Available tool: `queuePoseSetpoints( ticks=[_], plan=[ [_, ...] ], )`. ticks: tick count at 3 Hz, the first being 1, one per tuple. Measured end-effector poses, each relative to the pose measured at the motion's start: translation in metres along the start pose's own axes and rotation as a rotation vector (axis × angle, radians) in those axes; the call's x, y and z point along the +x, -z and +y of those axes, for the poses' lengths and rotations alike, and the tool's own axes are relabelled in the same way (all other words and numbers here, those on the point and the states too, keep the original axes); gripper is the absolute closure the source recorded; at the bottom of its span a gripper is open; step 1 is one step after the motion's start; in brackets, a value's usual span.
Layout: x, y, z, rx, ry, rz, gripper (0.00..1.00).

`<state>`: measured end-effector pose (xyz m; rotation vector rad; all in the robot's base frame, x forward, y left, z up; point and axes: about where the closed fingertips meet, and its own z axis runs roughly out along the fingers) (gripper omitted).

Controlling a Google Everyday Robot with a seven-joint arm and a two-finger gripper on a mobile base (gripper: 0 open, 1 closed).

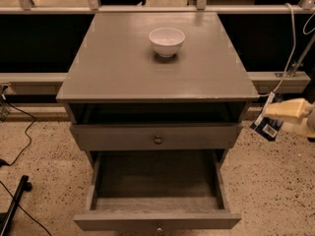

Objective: Pick rxbar blueberry from middle drawer and place on counter

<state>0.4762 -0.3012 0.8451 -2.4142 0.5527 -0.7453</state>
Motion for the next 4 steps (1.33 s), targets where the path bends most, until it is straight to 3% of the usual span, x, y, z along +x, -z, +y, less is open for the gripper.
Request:
queuePoseSetpoints(
  ticks=[2,3,4],
  plan=[
    [0.045,-0.011,-0.110,-0.050,0.154,-0.052,1.00],
    [0.065,-0.038,-0.137,-0.096,0.165,-0.099,1.00],
    [0.079,-0.078,-0.167,-0.108,0.189,-0.162,1.00]
  ],
)
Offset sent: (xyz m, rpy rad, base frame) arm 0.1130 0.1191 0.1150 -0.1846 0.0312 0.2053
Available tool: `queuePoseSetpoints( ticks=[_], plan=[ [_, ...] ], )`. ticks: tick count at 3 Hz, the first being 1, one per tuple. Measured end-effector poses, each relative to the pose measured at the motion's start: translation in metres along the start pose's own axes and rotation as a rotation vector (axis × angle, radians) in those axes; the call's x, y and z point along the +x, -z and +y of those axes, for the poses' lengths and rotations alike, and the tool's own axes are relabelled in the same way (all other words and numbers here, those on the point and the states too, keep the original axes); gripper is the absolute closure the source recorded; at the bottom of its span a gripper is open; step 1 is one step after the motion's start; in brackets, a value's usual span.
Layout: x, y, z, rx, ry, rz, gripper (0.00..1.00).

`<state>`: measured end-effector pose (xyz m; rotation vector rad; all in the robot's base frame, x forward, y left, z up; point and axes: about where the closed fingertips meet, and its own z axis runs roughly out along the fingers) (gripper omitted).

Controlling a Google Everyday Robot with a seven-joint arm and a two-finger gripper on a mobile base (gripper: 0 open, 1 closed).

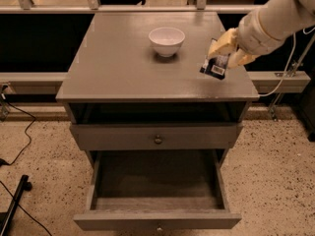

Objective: Pick rxbar blueberry from middle drawer and place on counter

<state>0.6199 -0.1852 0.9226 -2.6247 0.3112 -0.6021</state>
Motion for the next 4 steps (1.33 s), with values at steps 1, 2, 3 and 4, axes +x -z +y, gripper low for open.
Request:
queuePoseSetpoints(
  ticks=[1,2,3,4],
  plan=[
    [0.017,-0.035,-0.015,-0.022,0.005,-0.054,0.82],
    [0.022,-0.066,-0.021,-0.035,0.014,-0.112,0.58],
    [0.018,-0.090,-0.011,-0.078,0.012,-0.149,0.28],
    [0.019,-0.092,-0.012,-0.072,0.013,-0.145,0.04]
  ],
)
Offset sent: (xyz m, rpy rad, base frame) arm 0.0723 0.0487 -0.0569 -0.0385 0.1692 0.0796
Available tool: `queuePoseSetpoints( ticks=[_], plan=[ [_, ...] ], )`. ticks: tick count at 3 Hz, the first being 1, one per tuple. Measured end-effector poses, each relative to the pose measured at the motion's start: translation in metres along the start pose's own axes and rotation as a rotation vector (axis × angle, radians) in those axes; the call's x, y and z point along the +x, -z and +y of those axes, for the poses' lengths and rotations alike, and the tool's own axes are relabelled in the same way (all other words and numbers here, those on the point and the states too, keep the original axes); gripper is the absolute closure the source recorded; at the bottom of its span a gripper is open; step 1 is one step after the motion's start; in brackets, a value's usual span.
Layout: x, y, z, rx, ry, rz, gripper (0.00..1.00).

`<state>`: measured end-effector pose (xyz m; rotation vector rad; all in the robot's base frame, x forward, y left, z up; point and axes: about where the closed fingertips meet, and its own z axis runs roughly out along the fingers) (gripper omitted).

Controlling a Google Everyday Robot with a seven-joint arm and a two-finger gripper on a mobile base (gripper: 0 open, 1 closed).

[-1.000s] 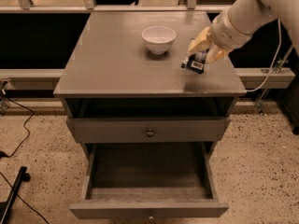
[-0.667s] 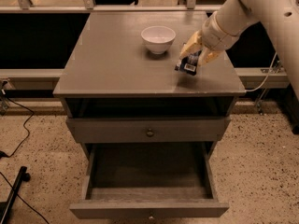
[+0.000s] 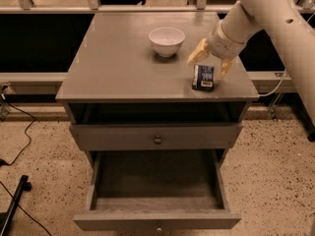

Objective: Pick rxbar blueberry from middle drawer and place on counter

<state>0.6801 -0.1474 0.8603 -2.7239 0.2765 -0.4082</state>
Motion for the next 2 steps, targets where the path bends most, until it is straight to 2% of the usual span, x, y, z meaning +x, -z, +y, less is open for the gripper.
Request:
queuePoseSetpoints(
  ticks=[1,2],
  plan=[
    [0.0004,-0.0013,-0.0005,0.002,0.000,0.001,0.00],
    [0.0004,-0.0013,-0.0005,0.002,0.000,0.001,0.00]
  ],
)
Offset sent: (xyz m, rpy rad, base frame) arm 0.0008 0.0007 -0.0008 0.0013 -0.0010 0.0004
